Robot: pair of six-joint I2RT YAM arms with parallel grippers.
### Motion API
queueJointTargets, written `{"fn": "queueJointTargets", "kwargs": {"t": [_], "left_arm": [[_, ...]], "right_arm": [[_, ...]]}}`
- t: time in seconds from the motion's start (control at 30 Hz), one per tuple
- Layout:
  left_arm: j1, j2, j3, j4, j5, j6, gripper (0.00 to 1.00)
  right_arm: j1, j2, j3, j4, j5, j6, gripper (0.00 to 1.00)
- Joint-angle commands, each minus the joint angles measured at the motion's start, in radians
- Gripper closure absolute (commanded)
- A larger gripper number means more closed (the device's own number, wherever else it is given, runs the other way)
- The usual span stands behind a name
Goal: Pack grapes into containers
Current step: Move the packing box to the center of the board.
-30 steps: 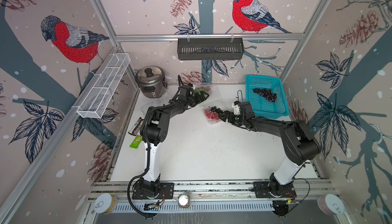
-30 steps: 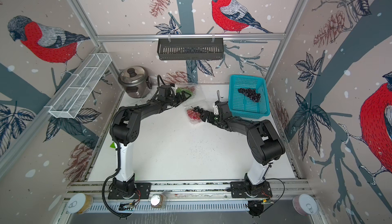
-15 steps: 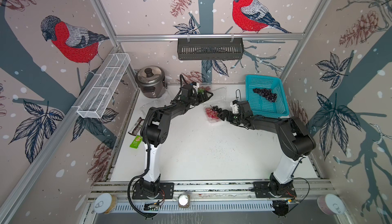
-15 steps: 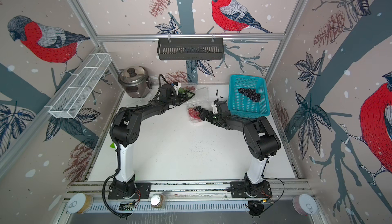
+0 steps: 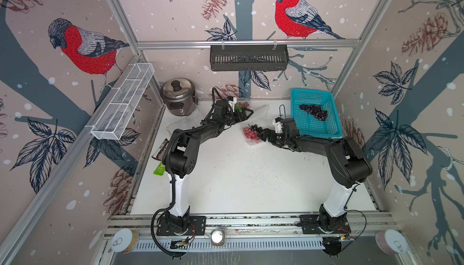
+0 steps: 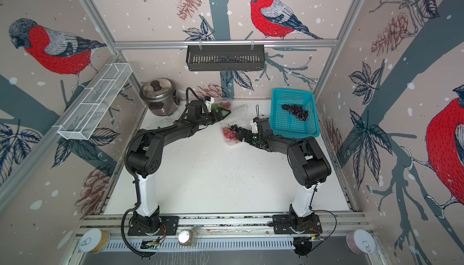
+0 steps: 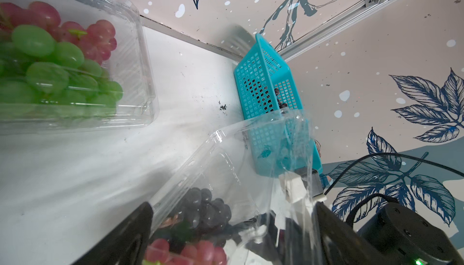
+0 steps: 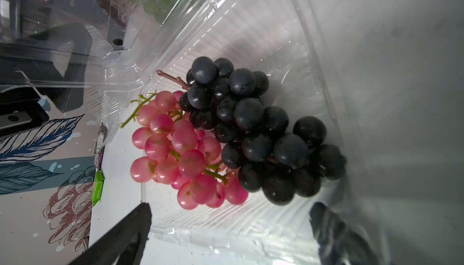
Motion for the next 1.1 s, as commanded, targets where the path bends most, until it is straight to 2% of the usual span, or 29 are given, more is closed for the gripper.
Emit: {"fn": "queueJointTargets", "kwargs": {"t": [0.0, 0.3, 0.77, 1.07], "left_arm": [[-0.004, -0.019, -0.012, 0.048, 0.014, 0.02, 0.03], [0.004, -0.052, -0.006, 0.007, -0.007, 0.043, 0.03], [-0.006, -0.057, 0.004, 0.019, -0.004, 0.025, 0.03], [-0.04, -0.068, 0.014, -0.003, -0.014, 0.034, 0.03]], "right_arm": [[0.017, 0.001, 0.001, 0.032, -0.017, 0.016, 0.0], [0.061, -0.022, -0.003, 0.038, -0.005, 0.039, 0.0], [-0.083, -0.231, -0.019, -0.146, 0.031, -0.086, 0.0], [-0.158, -0.205, 0.128, -0.226, 0.034, -0.112, 0.0]]}}
